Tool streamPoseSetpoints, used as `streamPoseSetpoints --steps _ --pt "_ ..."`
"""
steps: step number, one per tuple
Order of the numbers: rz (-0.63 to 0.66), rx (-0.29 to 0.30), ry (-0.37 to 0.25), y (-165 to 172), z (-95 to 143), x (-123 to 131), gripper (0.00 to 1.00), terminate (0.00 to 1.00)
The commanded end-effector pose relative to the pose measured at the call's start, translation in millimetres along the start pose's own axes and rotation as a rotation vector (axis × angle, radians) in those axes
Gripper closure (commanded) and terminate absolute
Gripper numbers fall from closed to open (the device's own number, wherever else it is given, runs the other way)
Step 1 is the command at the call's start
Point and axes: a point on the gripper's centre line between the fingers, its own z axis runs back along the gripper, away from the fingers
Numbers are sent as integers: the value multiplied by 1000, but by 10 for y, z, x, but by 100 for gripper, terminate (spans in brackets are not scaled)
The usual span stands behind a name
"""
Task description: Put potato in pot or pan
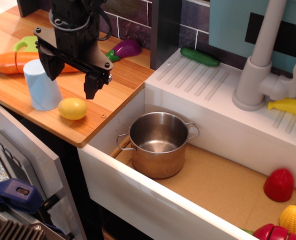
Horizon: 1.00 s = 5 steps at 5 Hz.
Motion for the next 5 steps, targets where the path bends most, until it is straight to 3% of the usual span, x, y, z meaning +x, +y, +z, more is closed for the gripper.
streamPoseSetpoints --steps 1,3,5 --pt "0 0 0 0 0 0 0 0" --pt "10 -51 -1 43 -310 -140 0 0" --pt "2 -77 -6 72 -448 -107 0 0"
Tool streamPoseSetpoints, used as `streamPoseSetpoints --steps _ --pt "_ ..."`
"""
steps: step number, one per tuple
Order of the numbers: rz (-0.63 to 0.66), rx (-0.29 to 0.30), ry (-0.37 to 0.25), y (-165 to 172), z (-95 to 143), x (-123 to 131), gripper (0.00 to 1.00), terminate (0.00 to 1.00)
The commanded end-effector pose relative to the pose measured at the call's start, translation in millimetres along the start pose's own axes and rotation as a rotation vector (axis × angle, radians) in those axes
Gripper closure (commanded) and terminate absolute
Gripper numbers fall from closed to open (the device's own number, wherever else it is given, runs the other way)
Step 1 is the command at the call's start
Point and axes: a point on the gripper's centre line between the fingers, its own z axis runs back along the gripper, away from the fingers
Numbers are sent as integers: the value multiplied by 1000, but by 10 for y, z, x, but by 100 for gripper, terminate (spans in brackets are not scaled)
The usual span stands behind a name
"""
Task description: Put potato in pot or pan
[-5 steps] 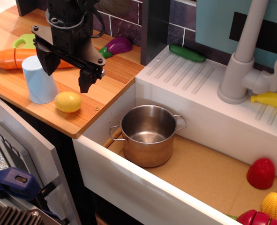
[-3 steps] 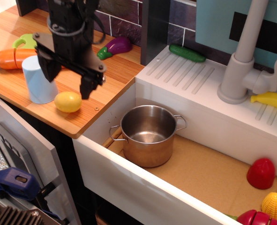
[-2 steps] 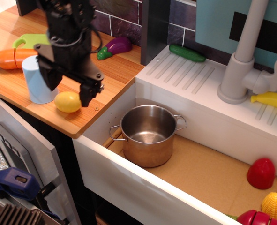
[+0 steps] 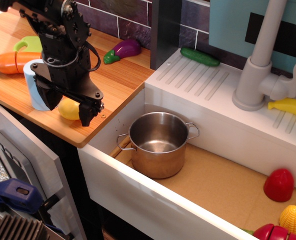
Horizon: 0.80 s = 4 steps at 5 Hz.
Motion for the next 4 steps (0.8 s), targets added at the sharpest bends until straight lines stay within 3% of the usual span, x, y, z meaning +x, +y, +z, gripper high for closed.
streamPoseSetpoints --steps 1,4 --pt "-18 8 -39 71 38 169 0 0" --pt "-47 -3 -47 149 -73 320 0 0"
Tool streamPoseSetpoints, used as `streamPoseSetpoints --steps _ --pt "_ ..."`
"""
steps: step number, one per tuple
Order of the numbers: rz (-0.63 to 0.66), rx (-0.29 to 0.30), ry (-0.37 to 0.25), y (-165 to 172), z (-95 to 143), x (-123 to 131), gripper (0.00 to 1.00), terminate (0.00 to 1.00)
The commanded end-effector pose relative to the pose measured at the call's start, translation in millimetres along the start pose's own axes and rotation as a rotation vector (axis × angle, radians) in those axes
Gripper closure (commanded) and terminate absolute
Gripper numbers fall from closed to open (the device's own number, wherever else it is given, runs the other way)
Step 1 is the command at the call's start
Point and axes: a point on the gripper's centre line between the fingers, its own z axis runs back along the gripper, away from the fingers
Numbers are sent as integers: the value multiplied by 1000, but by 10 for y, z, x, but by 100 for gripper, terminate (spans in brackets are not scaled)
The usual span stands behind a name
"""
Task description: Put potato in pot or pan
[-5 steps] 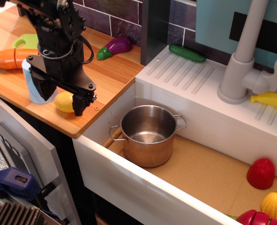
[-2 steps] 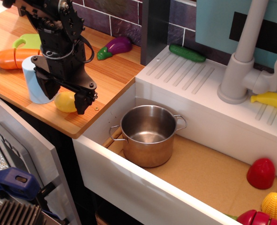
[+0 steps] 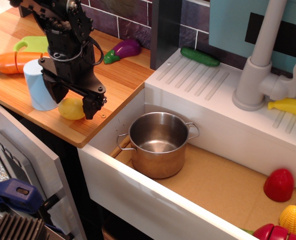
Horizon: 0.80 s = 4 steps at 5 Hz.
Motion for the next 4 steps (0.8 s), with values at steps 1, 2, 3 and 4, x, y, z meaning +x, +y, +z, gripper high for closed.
streamPoseSetpoints --steps 1,2,3,4 --pt "-8 -6 -39 129 -45 102 0 0" --pt "3 -25 -32 131 -105 78 0 0" --pt "13 -39 -17 115 -129 38 0 0" --pt "30 -28 -39 86 -167 15 100 0"
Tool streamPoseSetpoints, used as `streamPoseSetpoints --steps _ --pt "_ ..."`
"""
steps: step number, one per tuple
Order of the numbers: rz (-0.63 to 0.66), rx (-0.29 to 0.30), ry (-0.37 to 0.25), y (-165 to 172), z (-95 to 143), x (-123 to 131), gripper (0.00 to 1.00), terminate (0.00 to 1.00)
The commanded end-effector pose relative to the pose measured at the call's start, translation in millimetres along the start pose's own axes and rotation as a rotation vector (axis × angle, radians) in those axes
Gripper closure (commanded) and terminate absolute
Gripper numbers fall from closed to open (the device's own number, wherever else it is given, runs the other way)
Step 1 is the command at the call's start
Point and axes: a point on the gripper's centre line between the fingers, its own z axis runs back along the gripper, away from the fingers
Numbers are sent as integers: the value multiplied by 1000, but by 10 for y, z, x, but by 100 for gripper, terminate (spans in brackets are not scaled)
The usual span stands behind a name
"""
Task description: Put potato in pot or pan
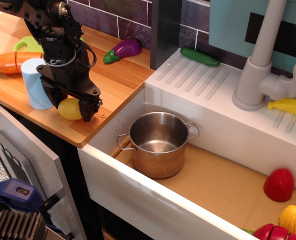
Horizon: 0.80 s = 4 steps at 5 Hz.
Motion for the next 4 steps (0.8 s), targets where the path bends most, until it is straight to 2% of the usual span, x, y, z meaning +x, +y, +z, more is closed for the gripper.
streamPoseSetpoints --steps 1,3,4 --pt "17 6 -8 -36 61 60 100 0" --pt "75 2 -8 -545 352 253 100 0" --pt "75 5 -31 -805 505 401 100 0"
